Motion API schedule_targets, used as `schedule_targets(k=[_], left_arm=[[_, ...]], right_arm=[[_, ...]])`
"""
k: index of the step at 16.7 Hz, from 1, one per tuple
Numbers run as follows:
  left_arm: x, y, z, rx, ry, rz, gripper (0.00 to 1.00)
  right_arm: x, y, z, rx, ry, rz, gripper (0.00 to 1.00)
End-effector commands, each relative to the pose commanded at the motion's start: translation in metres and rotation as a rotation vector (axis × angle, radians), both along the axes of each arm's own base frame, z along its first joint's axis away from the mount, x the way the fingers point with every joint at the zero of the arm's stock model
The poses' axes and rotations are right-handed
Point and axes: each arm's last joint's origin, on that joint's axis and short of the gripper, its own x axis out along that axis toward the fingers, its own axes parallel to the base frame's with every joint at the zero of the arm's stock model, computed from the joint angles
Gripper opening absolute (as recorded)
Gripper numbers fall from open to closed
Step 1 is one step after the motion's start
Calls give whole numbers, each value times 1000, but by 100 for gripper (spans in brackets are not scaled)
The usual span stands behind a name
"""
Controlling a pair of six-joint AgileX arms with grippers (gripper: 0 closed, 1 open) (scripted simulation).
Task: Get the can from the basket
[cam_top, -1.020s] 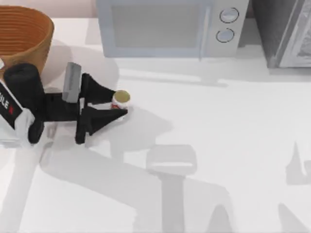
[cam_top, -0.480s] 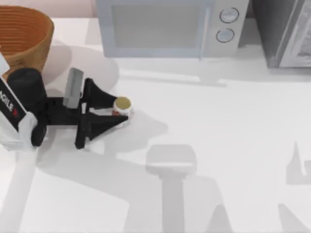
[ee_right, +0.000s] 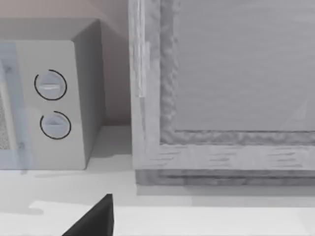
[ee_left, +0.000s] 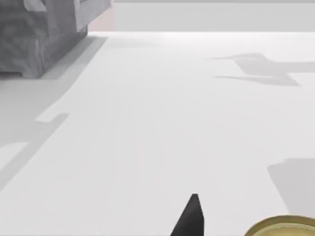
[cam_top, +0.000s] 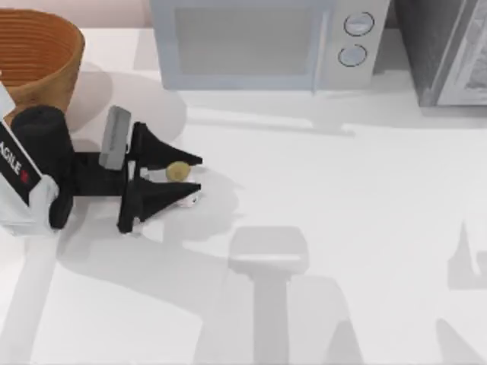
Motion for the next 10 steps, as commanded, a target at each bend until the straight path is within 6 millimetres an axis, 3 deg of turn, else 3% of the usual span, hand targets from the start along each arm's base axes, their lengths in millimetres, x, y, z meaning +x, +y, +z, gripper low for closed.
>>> schedule_targets(k=[4,10], left_arm=[[0,0,0,0,0,0,98],[0,0,0,0,0,0,100]], right_arm=[[0,0,0,0,0,0,100],[0,0,0,0,0,0,100]])
